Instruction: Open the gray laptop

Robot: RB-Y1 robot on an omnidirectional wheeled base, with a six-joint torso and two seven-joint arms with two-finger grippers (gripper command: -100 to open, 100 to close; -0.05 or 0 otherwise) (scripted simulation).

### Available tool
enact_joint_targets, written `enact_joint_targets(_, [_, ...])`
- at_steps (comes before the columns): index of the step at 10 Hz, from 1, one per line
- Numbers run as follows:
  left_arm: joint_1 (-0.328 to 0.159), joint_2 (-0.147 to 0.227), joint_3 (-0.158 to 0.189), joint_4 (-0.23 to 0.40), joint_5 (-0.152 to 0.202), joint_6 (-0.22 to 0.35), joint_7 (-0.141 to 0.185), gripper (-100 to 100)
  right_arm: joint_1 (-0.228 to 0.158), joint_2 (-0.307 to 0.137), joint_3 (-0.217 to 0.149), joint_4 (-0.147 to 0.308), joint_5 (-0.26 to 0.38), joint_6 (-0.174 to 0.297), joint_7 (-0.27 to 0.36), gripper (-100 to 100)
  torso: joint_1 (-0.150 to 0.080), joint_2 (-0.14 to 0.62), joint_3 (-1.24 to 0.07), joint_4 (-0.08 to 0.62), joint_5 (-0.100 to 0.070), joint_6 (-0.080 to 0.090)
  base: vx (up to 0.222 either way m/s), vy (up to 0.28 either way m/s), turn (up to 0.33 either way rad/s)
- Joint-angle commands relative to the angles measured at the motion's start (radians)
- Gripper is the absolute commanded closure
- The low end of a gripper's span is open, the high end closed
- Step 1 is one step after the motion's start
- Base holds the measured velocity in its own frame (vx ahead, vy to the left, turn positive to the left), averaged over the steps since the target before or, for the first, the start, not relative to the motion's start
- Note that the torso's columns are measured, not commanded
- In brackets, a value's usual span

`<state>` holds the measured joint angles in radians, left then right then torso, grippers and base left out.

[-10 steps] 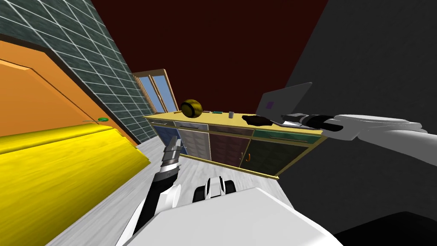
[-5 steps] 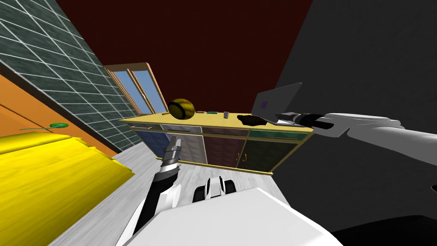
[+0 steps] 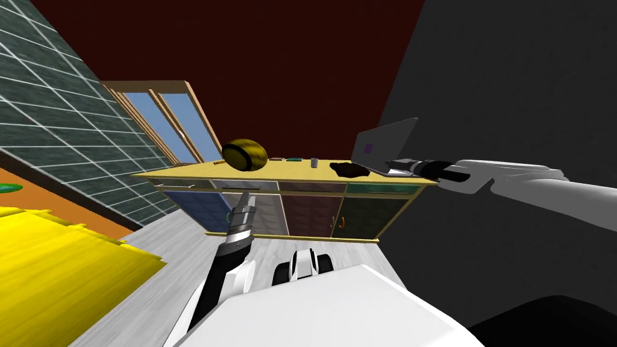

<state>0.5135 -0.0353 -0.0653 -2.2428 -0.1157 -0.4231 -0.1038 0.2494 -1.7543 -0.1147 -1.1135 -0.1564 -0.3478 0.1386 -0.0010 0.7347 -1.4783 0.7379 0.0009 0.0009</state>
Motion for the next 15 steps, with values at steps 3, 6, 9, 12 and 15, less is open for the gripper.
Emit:
enact_joint_targets(3, [0.000,0.000,0.000,0.000,0.000,0.000,0.000,0,-0.070,-0.020,0.069,-0.132,-0.102,-0.006,0.038,100,0.000,-0.001,-0.001,-0.002,-0.001,-0.003,0.173,-0.057,-0.364])
enact_joint_targets(6, [0.000,0.000,0.000,0.000,0.000,0.000,0.000,0,-0.070,-0.020,0.069,-0.183,-0.123,-0.006,0.038,100,0.006,0.005,0.004,-0.002,-0.001,-0.009,0.109,-0.065,-0.206])
enact_joint_targets(9, [0.026,-0.004,0.035,0.001,0.006,-0.001,-0.006,0,-0.070,-0.020,0.066,-0.085,-0.123,0.035,0.038,100,0.141,0.020,0.025,-0.007,0.032,-0.021,0.012,-0.121,0.037])
enact_joint_targets(12, [0.026,-0.005,0.034,0.001,0.006,-0.001,-0.006,0,0.030,-0.020,-0.044,-0.183,-0.123,-0.006,0.038,100,-0.005,0.004,0.004,0.000,-0.004,-0.001,-0.052,0.212,0.023])
enact_joint_targets(15, [0.026,-0.004,0.035,0.001,0.006,-0.001,-0.006,0,0.054,-0.003,-0.075,-0.232,-0.147,0.058,0.029,100,-0.016,0.000,0.000,-0.001,-0.007,-0.001,-0.020,-0.036,0.041])
